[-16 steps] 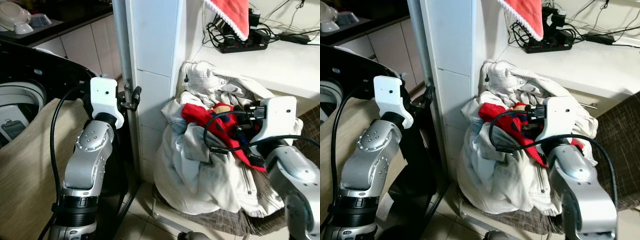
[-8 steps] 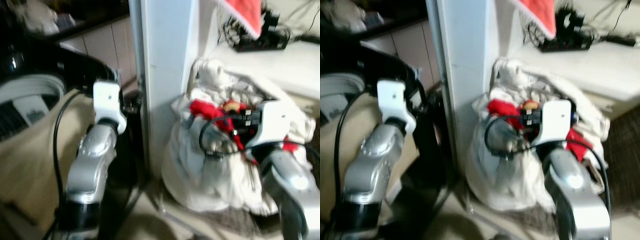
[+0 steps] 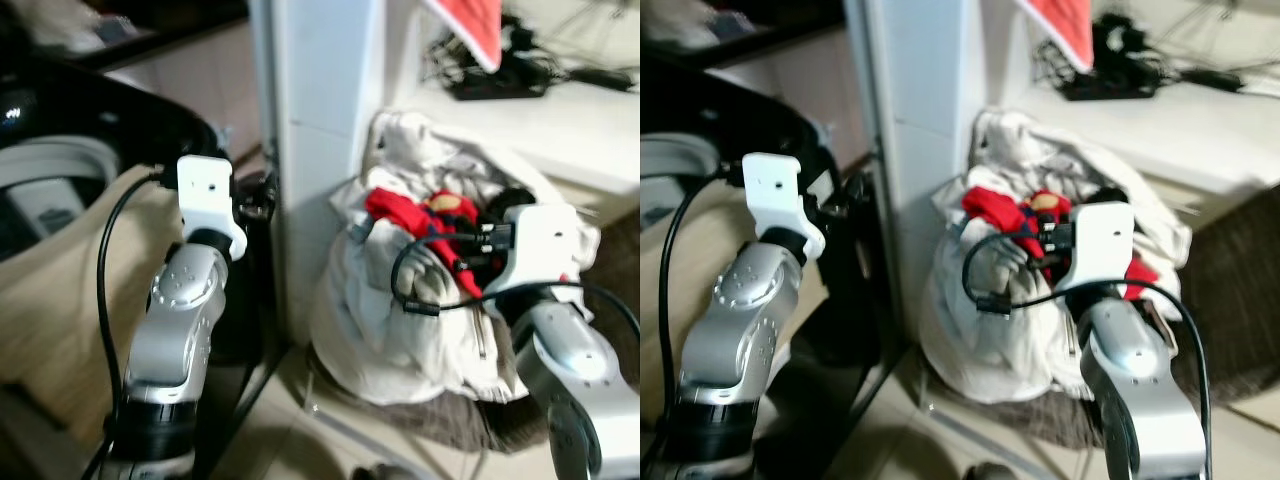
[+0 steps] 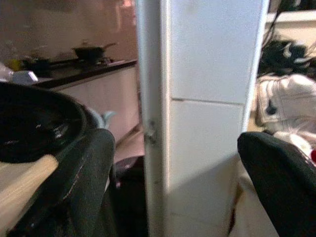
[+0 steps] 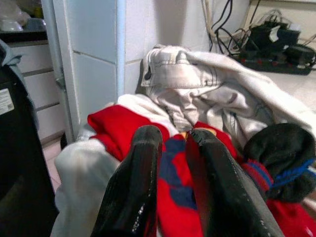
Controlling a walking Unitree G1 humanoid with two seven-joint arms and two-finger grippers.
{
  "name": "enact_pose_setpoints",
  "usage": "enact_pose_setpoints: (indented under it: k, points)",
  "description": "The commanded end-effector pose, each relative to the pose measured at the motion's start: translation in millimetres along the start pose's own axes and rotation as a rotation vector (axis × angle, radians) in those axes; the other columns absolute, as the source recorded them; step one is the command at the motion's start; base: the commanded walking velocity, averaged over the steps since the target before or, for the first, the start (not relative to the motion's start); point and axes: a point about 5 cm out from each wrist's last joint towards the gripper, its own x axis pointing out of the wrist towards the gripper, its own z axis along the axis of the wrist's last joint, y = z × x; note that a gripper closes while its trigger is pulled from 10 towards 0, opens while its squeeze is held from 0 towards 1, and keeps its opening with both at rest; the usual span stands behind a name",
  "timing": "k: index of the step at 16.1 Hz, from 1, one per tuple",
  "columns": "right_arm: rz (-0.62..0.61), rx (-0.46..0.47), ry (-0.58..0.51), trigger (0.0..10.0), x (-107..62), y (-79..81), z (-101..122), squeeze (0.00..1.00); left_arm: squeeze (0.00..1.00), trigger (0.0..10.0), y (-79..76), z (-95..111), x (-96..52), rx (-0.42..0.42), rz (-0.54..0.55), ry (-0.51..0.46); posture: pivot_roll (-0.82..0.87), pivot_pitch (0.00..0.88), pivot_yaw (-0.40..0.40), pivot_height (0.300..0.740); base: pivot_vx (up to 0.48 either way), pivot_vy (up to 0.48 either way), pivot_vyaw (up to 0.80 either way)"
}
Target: Clothes washing
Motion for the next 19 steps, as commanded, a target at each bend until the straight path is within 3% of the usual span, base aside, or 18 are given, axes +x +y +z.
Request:
enact_pose_setpoints:
  k: [1, 3, 5, 19]
  points:
    - [0.004, 0.003, 0.001, 10.0, -0.2, 0.5, -1.4, 0.00, 0.00, 10.0, -0.4, 3.8, 0.7, 0.010, 0.000, -0.007, -0.21, 0.013, -0.018, 0.740, 0.274, 0.000, 0.80]
    - [0.002, -0.002, -0.001, 10.0, 0.7, 0.1, -1.7, 0.00, 0.00, 10.0, -0.6, 3.8, 1.3, 0.009, -0.001, -0.006, -0.21, 0.015, -0.016, 0.740, 0.279, 0.000, 0.80]
    - [-0.021, 0.036, 0.003, 10.0, 1.1, -1.5, -3.1, 0.00, 0.00, 10.0, -0.6, 4.8, 2.0, 0.010, -0.004, -0.007, -0.20, 0.014, -0.014, 0.740, 0.285, 0.000, 0.00]
    - [-0.016, 0.046, -0.016, 10.0, -0.8, -1.7, -0.1, 0.00, 0.00, 10.0, -2.7, 7.0, 4.7, -0.010, -0.024, -0.019, -0.21, 0.016, 0.004, 0.740, 0.224, 0.000, -0.06]
